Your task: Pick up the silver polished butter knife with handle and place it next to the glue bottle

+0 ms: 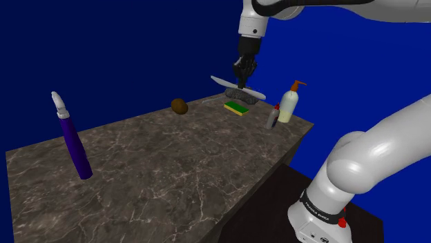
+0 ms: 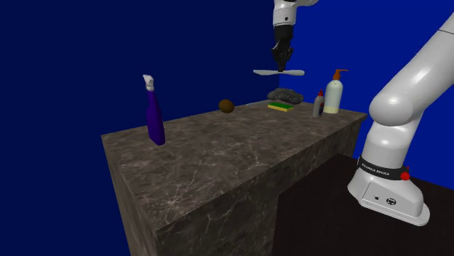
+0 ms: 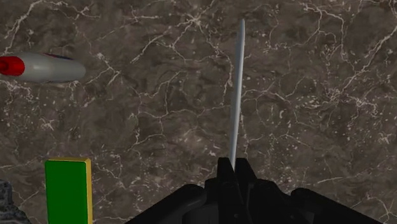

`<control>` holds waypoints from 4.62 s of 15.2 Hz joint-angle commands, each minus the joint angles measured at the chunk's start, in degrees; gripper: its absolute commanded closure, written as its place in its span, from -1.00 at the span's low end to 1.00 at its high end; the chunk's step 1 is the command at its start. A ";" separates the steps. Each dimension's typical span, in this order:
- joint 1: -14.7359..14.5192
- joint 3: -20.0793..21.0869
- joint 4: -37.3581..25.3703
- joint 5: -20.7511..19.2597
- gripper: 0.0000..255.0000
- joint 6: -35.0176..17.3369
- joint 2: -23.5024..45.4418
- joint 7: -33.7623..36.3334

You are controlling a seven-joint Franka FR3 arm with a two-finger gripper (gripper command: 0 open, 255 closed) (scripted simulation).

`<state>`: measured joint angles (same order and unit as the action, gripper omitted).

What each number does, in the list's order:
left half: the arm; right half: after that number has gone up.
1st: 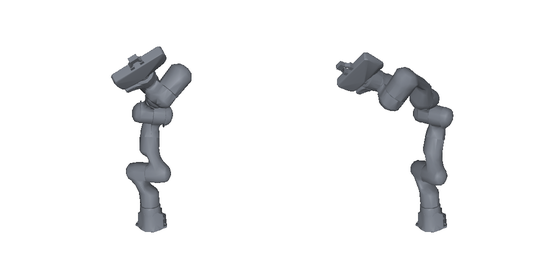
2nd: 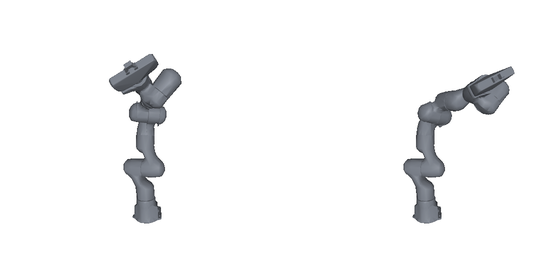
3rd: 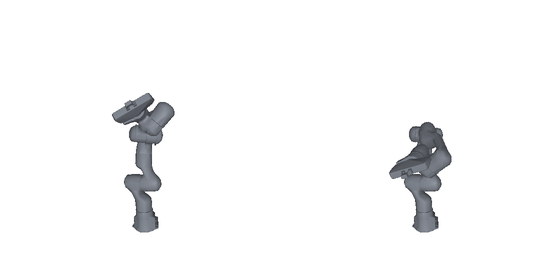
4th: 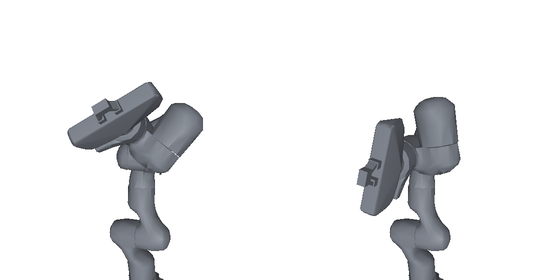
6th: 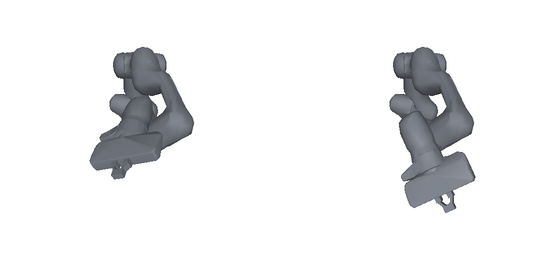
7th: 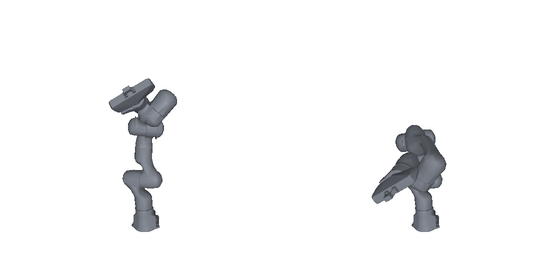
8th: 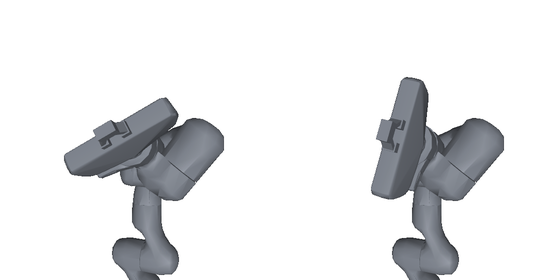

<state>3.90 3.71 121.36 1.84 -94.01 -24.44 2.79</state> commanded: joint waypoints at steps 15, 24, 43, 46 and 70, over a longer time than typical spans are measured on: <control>5.67 -11.23 5.41 -5.69 1.00 -3.62 -1.93 -14.99; 5.78 -11.55 12.09 -5.92 1.00 -10.61 -1.63 -14.89; 5.90 -12.42 23.36 -6.21 1.00 -26.30 2.81 -14.90; 5.89 -12.58 24.76 -6.21 1.00 -28.92 4.03 -14.94; 5.83 -12.28 21.47 -6.12 -1.00 -23.84 2.23 -14.86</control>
<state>9.69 -8.53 142.94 -4.26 -118.07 -22.13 -12.01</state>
